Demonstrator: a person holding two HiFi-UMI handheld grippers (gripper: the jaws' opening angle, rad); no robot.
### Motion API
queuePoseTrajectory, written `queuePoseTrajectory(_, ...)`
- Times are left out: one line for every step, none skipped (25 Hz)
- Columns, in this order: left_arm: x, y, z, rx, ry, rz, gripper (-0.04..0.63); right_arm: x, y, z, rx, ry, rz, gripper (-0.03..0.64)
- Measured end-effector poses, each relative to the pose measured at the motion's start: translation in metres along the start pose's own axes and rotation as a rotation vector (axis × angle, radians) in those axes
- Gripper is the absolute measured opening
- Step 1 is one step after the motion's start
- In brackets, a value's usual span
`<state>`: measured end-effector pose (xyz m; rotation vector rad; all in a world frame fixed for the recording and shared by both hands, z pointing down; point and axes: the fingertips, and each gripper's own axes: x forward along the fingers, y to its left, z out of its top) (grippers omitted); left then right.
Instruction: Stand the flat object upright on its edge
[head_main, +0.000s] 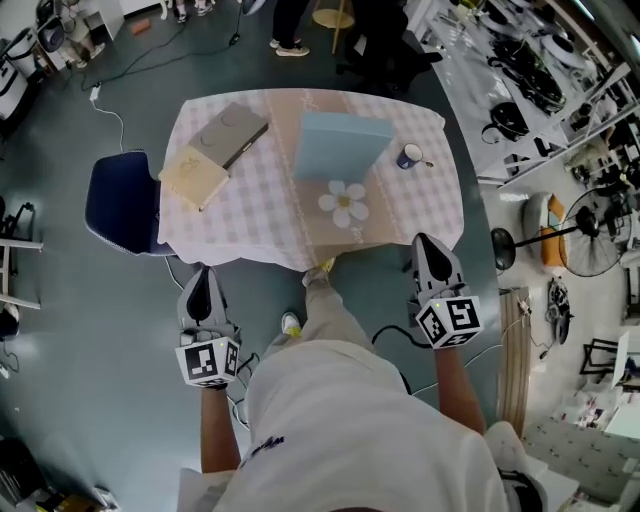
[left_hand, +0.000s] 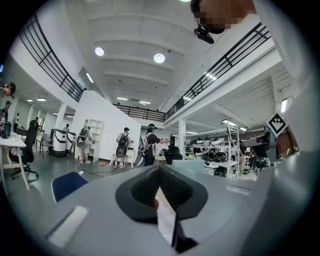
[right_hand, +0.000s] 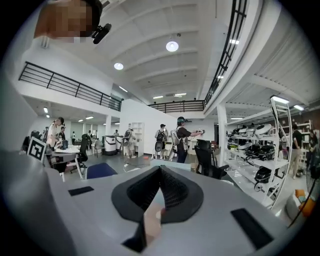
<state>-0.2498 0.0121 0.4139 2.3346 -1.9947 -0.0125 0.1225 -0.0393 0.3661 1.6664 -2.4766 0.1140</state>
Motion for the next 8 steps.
queuePoseTrajectory(-0.001,-0.001,-0.004,-0.006,0.004,0.002,0.002,-0.001,0.002,-0.002,-0.026,0.011,0.007,0.003)
queuePoseTrajectory(-0.003,-0.003,-0.010,-0.012,0.011,0.005,0.002,-0.001,0.002,-0.004,-0.053,0.023,0.015,0.003)
queuePoseTrajectory(-0.004,-0.004,-0.018,-0.012,0.019,0.010,0.002,0.000,0.002,-0.007,-0.077,0.035,0.025,0.003)
queuePoseTrajectory(-0.004,-0.002,-0.027,-0.002,0.028,0.020,0.002,0.003,0.000,-0.012,-0.093,0.049,0.039,0.004)
queuePoseTrajectory(-0.004,0.003,-0.038,0.015,0.040,0.036,0.002,0.008,-0.004,-0.017,-0.091,0.067,0.054,0.003)
queuePoseTrajectory(-0.003,0.010,-0.048,0.037,0.054,0.056,0.002,0.013,-0.012,-0.025,-0.067,0.089,0.067,0.003)
queuePoseTrajectory(-0.002,0.018,-0.060,0.058,0.071,0.080,0.002,0.017,-0.023,-0.034,-0.025,0.114,0.077,0.003)
queuePoseTrajectory(-0.002,0.027,-0.072,0.080,0.089,0.104,0.002,0.022,-0.034,-0.044,0.026,0.141,0.085,0.003)
